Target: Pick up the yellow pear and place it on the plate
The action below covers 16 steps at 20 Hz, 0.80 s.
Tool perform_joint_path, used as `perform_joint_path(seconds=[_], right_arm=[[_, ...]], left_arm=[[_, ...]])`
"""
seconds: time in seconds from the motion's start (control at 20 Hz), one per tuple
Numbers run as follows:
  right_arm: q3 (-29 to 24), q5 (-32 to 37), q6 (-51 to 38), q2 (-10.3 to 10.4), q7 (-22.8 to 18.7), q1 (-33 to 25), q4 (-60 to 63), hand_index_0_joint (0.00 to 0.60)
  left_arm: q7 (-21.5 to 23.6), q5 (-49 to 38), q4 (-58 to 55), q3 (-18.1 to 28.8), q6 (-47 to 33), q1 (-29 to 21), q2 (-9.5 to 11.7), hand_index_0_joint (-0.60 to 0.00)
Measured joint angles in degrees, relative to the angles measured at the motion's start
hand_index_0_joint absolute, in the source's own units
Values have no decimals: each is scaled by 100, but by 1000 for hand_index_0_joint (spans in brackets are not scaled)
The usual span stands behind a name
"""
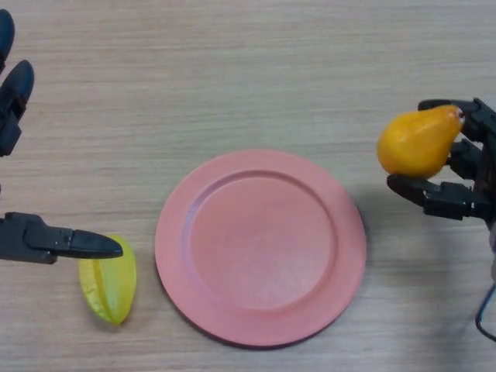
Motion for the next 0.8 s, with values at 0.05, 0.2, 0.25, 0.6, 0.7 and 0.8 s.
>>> perform_joint_path(seconds=[0.05,0.2,0.25,0.6,0.7,0.8], right_arm=[[92,-3,89,38,3,45,-213,600],[541,-249,364,364,2,282,-989,600],[696,-342,365,413,-1,311,-1077,600],[2246,-650,-64,436,-989,698,-1007,600],[2533,-651,-144,428,-1058,783,-762,600],[2820,-694,-237,419,-1348,815,-447,600]], left_arm=[[-1,-2,0,-1,0,-4,3,0],[-9,-2,0,0,0,-5,8,0],[-10,-3,0,0,0,-5,8,0],[-52,-3,-3,12,0,76,5,0],[-94,-3,-20,27,0,143,-12,0],[-149,-7,-82,99,1,185,-14,0]])
